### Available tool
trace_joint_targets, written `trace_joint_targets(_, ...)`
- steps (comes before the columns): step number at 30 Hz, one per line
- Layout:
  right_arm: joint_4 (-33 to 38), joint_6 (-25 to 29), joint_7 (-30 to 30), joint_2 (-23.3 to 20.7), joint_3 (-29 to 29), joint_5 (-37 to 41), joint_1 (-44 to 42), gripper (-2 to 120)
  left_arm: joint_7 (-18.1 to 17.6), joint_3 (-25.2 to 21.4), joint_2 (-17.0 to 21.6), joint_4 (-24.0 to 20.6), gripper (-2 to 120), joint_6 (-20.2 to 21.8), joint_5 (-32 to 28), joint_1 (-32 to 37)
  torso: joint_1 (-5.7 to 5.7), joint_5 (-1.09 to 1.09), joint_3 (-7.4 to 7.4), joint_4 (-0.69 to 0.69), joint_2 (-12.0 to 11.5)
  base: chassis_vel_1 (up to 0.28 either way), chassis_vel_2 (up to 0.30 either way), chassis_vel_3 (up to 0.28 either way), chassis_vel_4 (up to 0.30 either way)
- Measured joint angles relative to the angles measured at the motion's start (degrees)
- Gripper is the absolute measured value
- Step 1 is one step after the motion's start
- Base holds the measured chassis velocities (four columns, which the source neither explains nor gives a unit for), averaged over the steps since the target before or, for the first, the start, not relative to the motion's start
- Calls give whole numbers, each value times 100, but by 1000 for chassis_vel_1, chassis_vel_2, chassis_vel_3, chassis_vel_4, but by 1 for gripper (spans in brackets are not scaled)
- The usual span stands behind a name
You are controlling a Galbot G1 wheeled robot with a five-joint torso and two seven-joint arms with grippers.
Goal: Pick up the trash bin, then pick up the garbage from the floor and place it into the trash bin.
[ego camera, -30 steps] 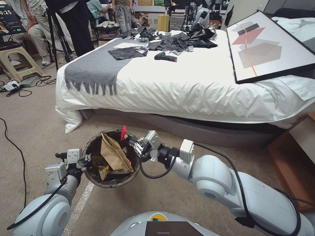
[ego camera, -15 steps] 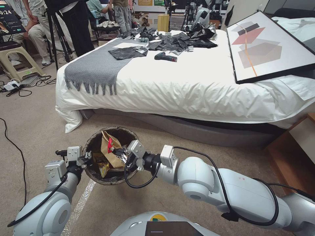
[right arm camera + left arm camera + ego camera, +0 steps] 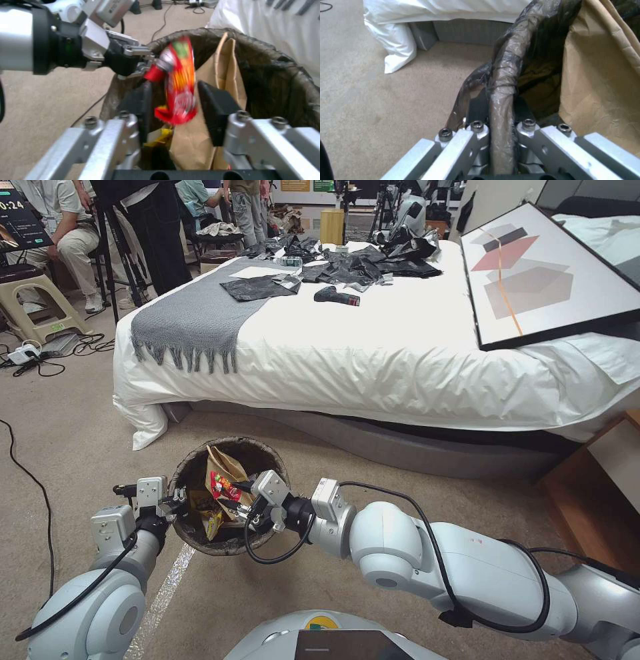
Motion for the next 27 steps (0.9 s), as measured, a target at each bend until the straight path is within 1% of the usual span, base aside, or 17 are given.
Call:
trace_joint_targets(1, 0, 0, 0, 0, 0, 0, 0, 38, 0, 0, 0, 0, 3, 0, 0, 0, 0, 0, 0, 0, 0, 0, 0, 0, 0)
trace_joint_targets(2, -12, -3, 36, 2, 23, 0, -36, 45, 1, 2, 1, 0, 3, 0, 2, 5, 0, 0, 0, 0, 0, 0, 0, 0, 0)
trace_joint_targets(4, -26, -3, 50, 1, 61, -3, -77, 55, 1, -7, 1, 0, 3, 0, 2, 7, 0, 0, 0, 0, 0, 0, 0, 0, 0)
trace_joint_targets(5, -26, -3, 50, 1, 61, -3, -77, 55, 1, -7, 1, 0, 3, 0, 2, 7, 0, 0, 0, 0, 0, 0, 0, 0, 0)
trace_joint_targets(9, -37, -2, 68, 12, 95, -12, -97, 75, 1, -35, -8, 0, 3, 0, -2, 0, 0, 0, 0, 0, 0, 0, 0, 0, 0)
trace_joint_targets(10, -37, -2, 68, 12, 95, -12, -97, 75, 1, -35, -8, 0, 3, 0, -2, 0, 0, 0, 0, 0, 0, 0, 0, 0, 0)
trace_joint_targets(13, -35, 2, 70, 21, 203, -9, -102, 88, 1, -32, -14, 0, 3, 0, 0, -10, 0, 0, 0, 1, 0, 0, 0, 0, 0)
trace_joint_targets(14, -35, 2, 70, 21, 203, -9, -102, 88, 1, -32, -14, 0, 3, 0, 0, -10, 0, 0, 0, 1, 0, 0, 0, 0, 0)
trace_joint_targets(16, -32, 13, 72, 23, 324, -6, -130, 97, 2, -31, -21, 0, 3, 0, 3, -19, 0, 0, 0, 1, 0, 0, 0, 0, 0)
trace_joint_targets(20, -6, 43, 82, 24, 495, -3, -172, 100, 1, -27, -23, 0, 3, 0, 4, -46, 0, 0, 0, 1, 0, 0, 0, 0, 0)
trace_joint_targets(22, 51, 96, 86, 13, 769, 28, -239, 100, 1, -23, -22, 0, 3, 0, 4, -76, 0, 1, 0, 0, 0, 0, 0, 0, 0)
trace_joint_targets(23, 98, 150, 86, -16, 1007, 56, -283, 100, 0, -23, -21, 0, 3, 0, 3, -89, 0, 1, 0, 0, 0, 0, 0, 0, 0)
trace_joint_targets(24, 98, 150, 86, -16, 1007, 56, -283, 100, 0, -23, -21, 0, 3, 0, 3, -89, 0, 1, 0, 0, 0, 0, 0, 0, 0)
trace_joint_targets(27, 144, 408, 133, -114, 1372, 27, -332, 100, -2, -25, -18, 0, 3, 0, -6, -115, 0, 1, 0, 0, 0, 0, 0, 0, 0)
